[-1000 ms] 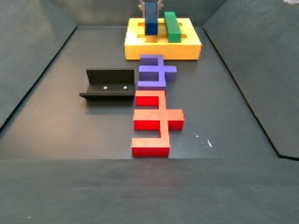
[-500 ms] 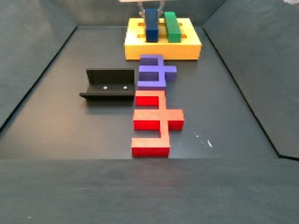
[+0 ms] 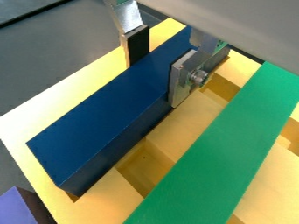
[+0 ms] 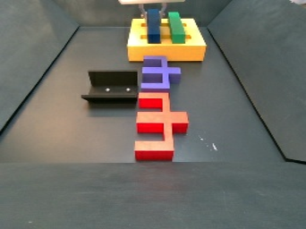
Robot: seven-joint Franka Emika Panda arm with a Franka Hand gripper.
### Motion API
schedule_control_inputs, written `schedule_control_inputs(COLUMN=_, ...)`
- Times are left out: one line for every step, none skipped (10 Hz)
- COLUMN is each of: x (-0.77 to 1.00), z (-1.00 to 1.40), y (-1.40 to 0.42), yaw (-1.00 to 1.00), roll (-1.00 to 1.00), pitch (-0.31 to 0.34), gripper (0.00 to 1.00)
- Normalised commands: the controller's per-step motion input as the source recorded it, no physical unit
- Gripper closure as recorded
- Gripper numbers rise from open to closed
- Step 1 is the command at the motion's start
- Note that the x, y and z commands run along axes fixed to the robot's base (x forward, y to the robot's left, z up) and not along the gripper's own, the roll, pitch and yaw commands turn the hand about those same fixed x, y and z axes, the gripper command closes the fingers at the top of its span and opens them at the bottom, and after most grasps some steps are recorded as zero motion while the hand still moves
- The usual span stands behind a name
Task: Pick up the blue object. Move up. Move to above the board. Insert the blue object.
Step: Insert the blue object.
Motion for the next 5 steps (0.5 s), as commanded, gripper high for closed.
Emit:
schedule_control_inputs(x=0.20, z=-0.04, y=0.18, yaw=0.00, roll=0.09, pitch=0.100, gripper=1.00)
schedule_control_inputs(x=0.14, z=-0.09, y=0.15, yaw=0.00, roll=0.08, pitch=0.067, gripper=1.00)
schedule_control_inputs(x=0.06, z=-0.10, y=0.10, yaw=0.00, roll=0.04, pitch=0.020, gripper=1.00)
schedule_control_inputs(x=0.05, z=-0.08, y=0.00, yaw=0.00, roll=0.03, pitch=0.000, gripper=1.00)
schedule_control_inputs(x=0.00, z=0.00, y=0.00, yaw=0.00, roll=0.00, pitch=0.000, gripper=1.00)
